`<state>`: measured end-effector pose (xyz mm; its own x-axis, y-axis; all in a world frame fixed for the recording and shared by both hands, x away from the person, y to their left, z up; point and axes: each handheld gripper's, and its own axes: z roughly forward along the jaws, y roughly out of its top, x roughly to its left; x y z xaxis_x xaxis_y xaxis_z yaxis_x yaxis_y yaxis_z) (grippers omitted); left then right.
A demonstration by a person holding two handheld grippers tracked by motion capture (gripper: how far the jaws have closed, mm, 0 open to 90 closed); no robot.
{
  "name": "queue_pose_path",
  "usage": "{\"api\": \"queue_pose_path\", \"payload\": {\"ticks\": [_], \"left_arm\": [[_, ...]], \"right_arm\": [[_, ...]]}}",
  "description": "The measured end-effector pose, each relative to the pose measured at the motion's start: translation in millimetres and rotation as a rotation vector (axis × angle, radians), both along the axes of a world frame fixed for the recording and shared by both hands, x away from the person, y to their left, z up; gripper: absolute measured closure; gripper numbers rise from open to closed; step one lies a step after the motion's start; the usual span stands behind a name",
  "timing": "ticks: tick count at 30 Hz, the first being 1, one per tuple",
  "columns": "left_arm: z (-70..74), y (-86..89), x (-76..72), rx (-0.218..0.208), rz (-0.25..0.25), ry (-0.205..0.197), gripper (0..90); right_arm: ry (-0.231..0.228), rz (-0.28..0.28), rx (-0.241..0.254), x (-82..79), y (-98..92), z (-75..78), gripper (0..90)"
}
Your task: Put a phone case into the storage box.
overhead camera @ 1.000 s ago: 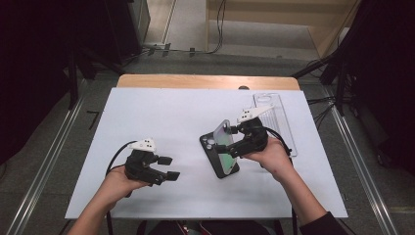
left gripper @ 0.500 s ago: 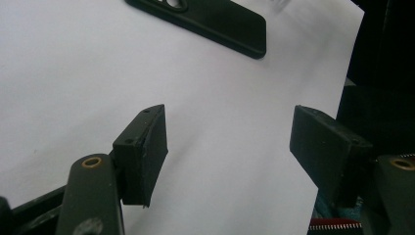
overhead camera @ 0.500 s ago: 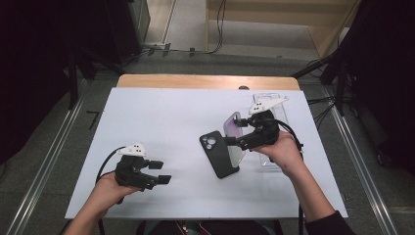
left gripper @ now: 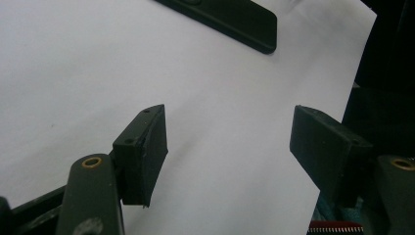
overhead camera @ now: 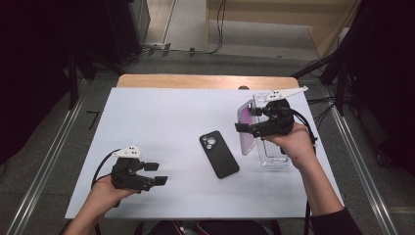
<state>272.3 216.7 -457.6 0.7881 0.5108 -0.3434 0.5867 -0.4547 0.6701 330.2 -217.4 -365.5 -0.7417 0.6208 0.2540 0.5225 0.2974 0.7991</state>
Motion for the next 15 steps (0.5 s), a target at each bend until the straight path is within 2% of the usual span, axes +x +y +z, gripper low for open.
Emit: {"api": "queue_pose_path", "payload": {"ticks": [4,8,15], "left_arm": [[-0.3,1.1,-0.8,-0.004,0.014,0.002,30.5],[0.7,0.7,-1.7,-0.010,0.014,0.001,30.5],[0.0,1.6,-0.5,-0.008,0.021,0.006,30.5]], "right_arm": [[-0.013,-0.045,0.019,1.9,-9.2,3.0,14.8],[-0.026,-0.088,0.009,3.6,-16.3,3.3,14.8],[-0.015,-0.205,0.019,5.5,-29.7,4.0,14.8]]}}
